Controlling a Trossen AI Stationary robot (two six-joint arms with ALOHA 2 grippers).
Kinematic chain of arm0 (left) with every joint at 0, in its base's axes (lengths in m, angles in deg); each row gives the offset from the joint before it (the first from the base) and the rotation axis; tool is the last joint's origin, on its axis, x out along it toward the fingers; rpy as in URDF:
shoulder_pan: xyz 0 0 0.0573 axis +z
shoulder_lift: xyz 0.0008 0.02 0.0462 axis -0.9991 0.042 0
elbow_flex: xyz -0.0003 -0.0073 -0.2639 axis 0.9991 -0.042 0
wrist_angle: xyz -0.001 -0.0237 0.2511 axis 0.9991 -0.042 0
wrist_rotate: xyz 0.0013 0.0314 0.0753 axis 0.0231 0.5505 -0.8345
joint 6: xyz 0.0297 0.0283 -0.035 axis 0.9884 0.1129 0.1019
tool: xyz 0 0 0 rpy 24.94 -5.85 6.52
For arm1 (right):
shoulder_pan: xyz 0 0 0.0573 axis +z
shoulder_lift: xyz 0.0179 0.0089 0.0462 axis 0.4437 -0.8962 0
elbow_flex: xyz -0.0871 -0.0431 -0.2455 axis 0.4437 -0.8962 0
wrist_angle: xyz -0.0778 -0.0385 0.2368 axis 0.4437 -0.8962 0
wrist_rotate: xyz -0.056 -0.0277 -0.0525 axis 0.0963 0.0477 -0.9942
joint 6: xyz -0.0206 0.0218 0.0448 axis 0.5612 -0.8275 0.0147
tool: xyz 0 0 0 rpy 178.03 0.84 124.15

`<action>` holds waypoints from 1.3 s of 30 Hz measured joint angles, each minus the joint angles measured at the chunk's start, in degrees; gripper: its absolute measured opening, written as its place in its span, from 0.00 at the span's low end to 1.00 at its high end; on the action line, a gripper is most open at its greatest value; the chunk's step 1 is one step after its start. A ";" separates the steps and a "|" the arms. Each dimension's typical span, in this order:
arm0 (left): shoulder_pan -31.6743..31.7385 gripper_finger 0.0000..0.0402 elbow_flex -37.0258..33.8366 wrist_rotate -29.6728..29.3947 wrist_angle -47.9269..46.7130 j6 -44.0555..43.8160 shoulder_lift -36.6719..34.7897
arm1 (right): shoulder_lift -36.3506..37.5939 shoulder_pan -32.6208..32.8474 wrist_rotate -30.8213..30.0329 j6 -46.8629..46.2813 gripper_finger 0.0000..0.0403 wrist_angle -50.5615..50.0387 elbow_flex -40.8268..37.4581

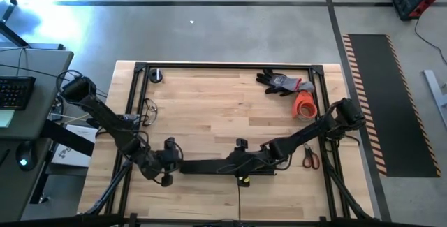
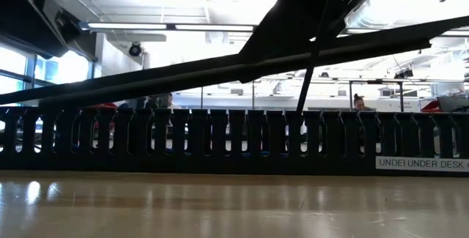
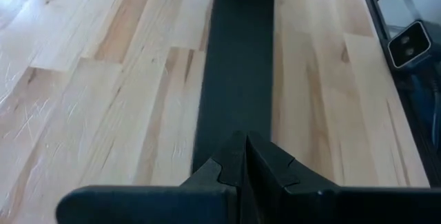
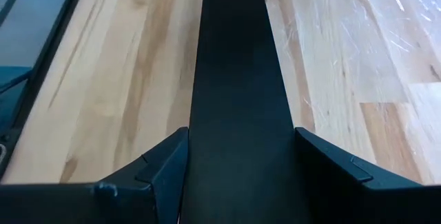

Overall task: Ziptie cables
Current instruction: Close the black cable duct

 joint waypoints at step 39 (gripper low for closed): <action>-2.93 0.00 -16.65 -0.50 29.73 -5.18 0.02 | 0.07 0.35 -0.55 -1.11 0.51 -1.24 0.00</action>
